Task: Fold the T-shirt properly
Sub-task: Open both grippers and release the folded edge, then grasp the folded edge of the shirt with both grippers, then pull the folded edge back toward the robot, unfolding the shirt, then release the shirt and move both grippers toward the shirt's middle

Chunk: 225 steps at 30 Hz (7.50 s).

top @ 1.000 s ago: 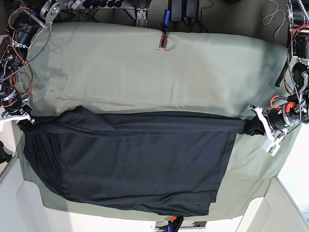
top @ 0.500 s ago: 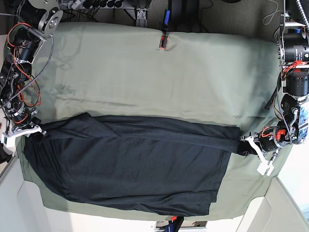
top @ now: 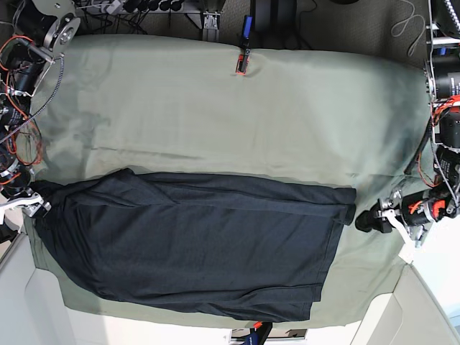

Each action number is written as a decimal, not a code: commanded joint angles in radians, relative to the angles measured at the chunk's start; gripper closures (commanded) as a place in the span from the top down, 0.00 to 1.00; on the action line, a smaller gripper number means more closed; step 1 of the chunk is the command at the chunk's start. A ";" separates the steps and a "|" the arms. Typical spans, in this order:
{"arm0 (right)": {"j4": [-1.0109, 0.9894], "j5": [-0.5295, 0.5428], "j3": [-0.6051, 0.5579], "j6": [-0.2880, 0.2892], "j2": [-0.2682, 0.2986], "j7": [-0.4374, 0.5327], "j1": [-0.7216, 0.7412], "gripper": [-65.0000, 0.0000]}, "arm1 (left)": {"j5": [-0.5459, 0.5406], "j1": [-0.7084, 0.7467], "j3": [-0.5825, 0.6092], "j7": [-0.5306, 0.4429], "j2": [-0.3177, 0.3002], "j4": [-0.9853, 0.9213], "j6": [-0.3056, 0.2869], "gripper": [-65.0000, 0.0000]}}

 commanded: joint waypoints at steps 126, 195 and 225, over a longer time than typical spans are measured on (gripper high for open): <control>-0.100 -0.349 -0.066 -0.164 -0.152 0.048 0.069 0.00 | 0.311 0.220 -0.267 -0.180 0.239 0.201 0.075 0.00; 0.766 -0.168 -0.021 -0.124 -0.103 -0.211 -0.772 0.40 | -0.072 0.975 -0.533 -0.092 -0.109 0.529 -0.009 0.45; 0.631 -0.172 0.028 -0.130 -0.079 -0.117 -0.313 0.40 | 0.120 0.577 -0.286 -0.213 -0.114 0.601 -0.009 0.45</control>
